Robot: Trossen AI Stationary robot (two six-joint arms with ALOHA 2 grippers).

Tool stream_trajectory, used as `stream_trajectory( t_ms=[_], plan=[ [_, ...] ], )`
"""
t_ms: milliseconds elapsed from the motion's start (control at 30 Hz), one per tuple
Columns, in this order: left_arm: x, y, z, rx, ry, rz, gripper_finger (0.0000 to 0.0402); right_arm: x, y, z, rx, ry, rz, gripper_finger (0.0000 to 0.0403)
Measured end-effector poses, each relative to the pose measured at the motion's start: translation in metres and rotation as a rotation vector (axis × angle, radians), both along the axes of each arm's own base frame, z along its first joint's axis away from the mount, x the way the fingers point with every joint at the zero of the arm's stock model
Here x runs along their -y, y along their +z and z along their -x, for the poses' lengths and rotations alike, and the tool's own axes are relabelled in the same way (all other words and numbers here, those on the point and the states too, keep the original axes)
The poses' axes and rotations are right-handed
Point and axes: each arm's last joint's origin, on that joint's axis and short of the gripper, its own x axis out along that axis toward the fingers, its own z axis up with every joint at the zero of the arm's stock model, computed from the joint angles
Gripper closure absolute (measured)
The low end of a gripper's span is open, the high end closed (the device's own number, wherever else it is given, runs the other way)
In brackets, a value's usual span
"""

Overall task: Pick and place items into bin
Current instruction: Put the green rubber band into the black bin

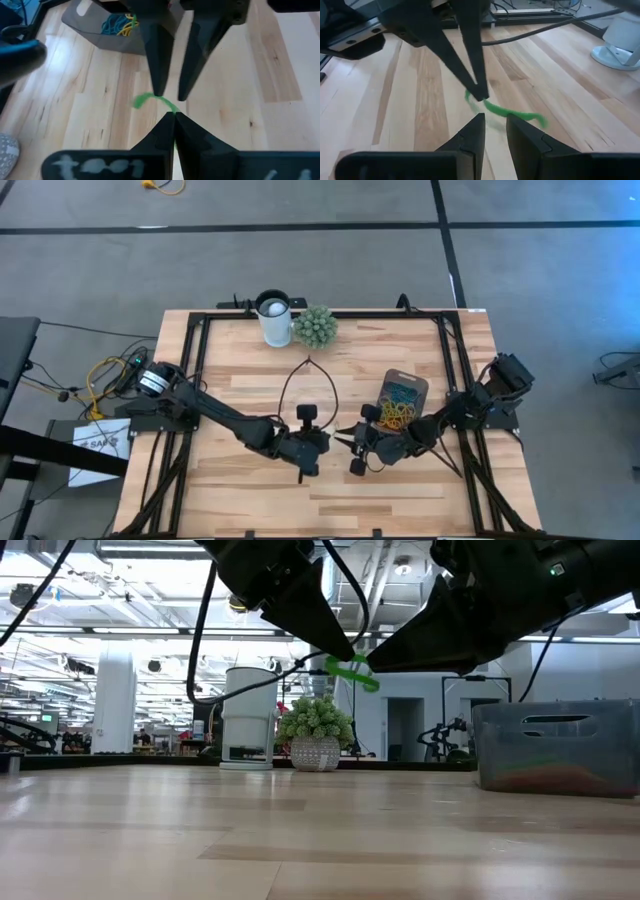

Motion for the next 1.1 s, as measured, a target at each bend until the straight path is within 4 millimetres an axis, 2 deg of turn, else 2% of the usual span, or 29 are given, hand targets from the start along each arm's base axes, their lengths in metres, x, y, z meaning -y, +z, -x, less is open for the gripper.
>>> stream_trajectory(
  t_ms=[433, 1100],
  plan=[
    [0.000, 0.000, 0.000, -0.003, -0.008, -0.005, 0.0401, -0.001, 0.001, -0.001, 0.007, 0.036, 0.008, 0.0330],
    [-0.009, 0.006, -0.012, 0.044, -0.115, 0.043, 0.0401, 0.000, 0.002, -0.002, 0.004, 0.074, -0.016, 0.0337]
  ],
)
